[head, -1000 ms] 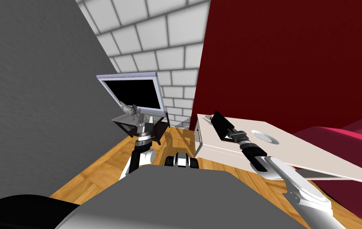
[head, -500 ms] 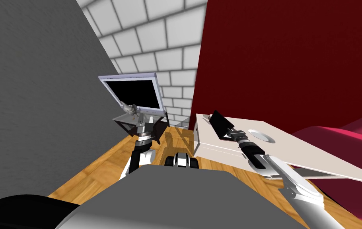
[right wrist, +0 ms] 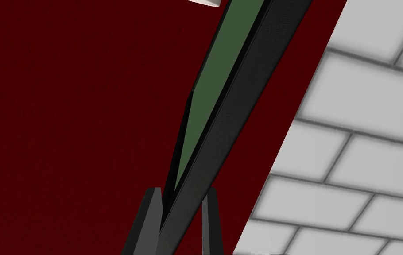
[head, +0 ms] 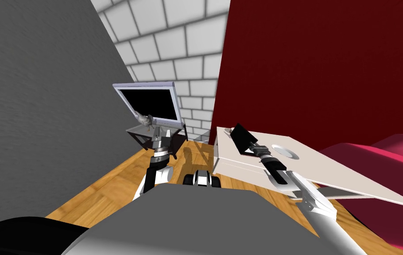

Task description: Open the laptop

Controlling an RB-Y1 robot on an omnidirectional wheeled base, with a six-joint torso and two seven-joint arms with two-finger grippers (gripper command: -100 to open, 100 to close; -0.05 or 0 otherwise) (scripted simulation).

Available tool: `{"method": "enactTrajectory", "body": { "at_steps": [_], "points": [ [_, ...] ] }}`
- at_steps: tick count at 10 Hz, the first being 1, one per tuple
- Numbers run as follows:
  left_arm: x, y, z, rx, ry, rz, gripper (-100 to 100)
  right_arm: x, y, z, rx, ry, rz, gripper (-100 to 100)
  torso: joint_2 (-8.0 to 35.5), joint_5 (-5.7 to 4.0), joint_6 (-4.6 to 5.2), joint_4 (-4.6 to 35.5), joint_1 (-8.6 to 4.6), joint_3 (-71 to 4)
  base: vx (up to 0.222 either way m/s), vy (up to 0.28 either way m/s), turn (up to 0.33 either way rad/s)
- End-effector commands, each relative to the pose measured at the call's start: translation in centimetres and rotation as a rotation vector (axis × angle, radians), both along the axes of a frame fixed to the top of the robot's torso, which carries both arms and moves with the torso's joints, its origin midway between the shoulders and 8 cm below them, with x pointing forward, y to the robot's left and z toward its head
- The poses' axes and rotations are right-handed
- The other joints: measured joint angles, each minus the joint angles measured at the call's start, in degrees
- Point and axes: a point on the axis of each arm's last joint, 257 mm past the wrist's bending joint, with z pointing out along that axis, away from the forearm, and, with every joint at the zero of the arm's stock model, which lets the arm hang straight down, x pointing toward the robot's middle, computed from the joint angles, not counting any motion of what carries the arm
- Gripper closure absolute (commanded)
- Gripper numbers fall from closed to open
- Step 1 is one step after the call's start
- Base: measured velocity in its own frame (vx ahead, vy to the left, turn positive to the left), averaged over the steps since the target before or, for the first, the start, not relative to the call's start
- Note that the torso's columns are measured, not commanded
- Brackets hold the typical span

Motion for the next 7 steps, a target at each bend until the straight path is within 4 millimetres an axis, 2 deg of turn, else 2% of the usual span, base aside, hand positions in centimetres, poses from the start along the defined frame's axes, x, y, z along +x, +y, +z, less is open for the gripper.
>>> {"method": "enactTrajectory", "body": {
  "at_steps": [1,3,4,6,7],
  "points": [
    [0.0,0.0,0.0,0.0,0.0,0.0,0,0.4,0.2,-2.1,0.111,0.0,-0.013,100,-0.1,-0.06,0.02,0.0,-0.11,0.0,-0.04,-0.088,0.01],
    [0.0,0.0,0.0,0.0,0.0,0.0,0,0.9,0.7,-2.9,0.192,-0.013,-0.013,100,-0.1,-0.15,-0.01,-0.2,-0.08,0.0,-0.035,-0.094,0.0],
    [0.0,0.0,0.0,0.0,0.0,0.0,0,1.3,0.8,-1.2,0.159,-0.036,-0.002,100,-0.1,-0.21,-0.08,-0.2,-0.03,0.0,-0.018,-0.046,0.005],
    [0.0,0.0,0.0,0.0,0.0,0.0,0,1.5,1.9,-3.8,0.288,-0.045,0.002,100,-0.2,0.05,-0.27,-0.1,0.27,-0.1,-0.001,-0.106,-0.041],
    [0.0,0.0,0.0,0.0,0.0,0.0,0,1.5,1.9,-3.8,0.288,-0.045,0.002,100,-0.2,-0.04,-0.24,-0.1,0.11,-0.1,-0.003,-0.089,-0.011]
  ]
}}
